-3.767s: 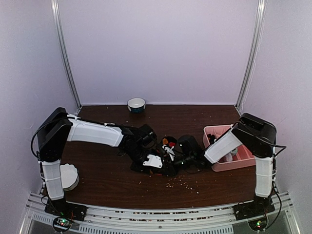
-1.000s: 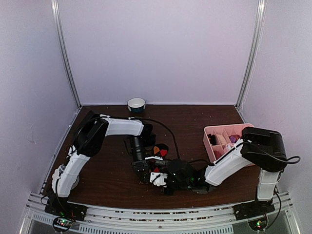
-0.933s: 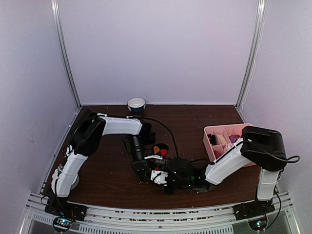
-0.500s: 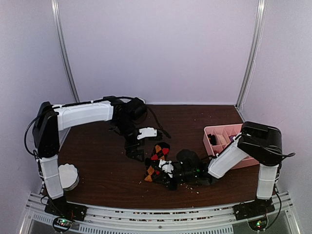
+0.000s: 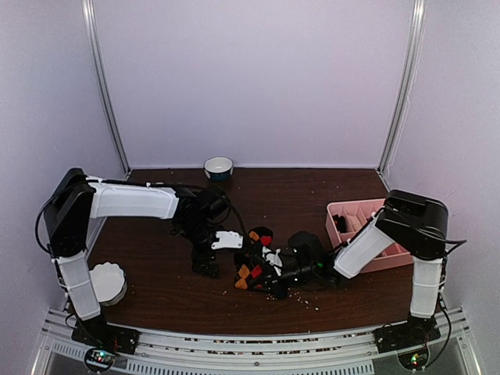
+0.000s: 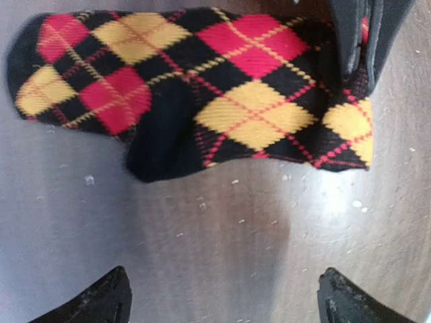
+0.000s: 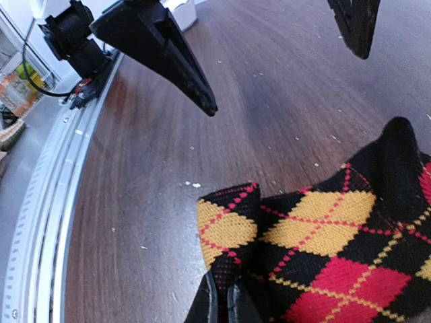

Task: Roll the socks
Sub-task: Roll the sock.

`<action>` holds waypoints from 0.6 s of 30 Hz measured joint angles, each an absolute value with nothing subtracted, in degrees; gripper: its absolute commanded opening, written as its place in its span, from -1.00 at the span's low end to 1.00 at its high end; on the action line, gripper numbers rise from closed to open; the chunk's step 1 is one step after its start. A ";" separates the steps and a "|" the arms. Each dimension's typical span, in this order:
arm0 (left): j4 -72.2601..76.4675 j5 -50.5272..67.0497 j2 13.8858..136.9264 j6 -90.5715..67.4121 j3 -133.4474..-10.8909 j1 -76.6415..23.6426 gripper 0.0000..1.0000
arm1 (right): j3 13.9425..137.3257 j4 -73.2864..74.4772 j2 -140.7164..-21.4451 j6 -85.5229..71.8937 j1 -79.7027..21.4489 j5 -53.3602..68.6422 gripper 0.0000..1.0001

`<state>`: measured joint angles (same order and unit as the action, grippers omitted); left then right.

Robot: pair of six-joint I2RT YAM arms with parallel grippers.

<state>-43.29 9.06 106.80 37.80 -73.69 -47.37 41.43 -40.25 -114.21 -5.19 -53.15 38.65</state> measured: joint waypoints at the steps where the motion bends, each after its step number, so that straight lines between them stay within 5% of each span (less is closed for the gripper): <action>1: -41.87 8.67 105.65 37.87 -72.44 -47.24 0.96 | 41.80 -40.16 -114.63 -5.41 -52.86 39.66 -1.00; 5: -38.09 7.70 103.04 39.92 -71.81 -48.40 0.93 | 43.40 -38.61 -115.70 -7.75 -51.62 43.11 -1.00; 8: -33.45 8.73 101.84 41.69 -70.15 -51.29 0.52 | 44.45 -37.91 -116.42 -9.52 -50.94 44.73 -1.00; 10: -32.10 9.98 100.92 42.89 -68.40 -53.30 0.04 | 44.64 -37.98 -116.79 -10.72 -50.48 45.78 -1.00; 18: -28.25 14.11 100.60 44.51 -64.23 -55.94 0.12 | 43.53 -42.04 -118.04 -14.59 -49.74 47.59 -1.00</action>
<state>-28.25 14.11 100.60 44.51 -64.23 -55.94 43.53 -42.04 -118.04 -14.59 -49.74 47.59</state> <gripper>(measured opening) 0.547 0.029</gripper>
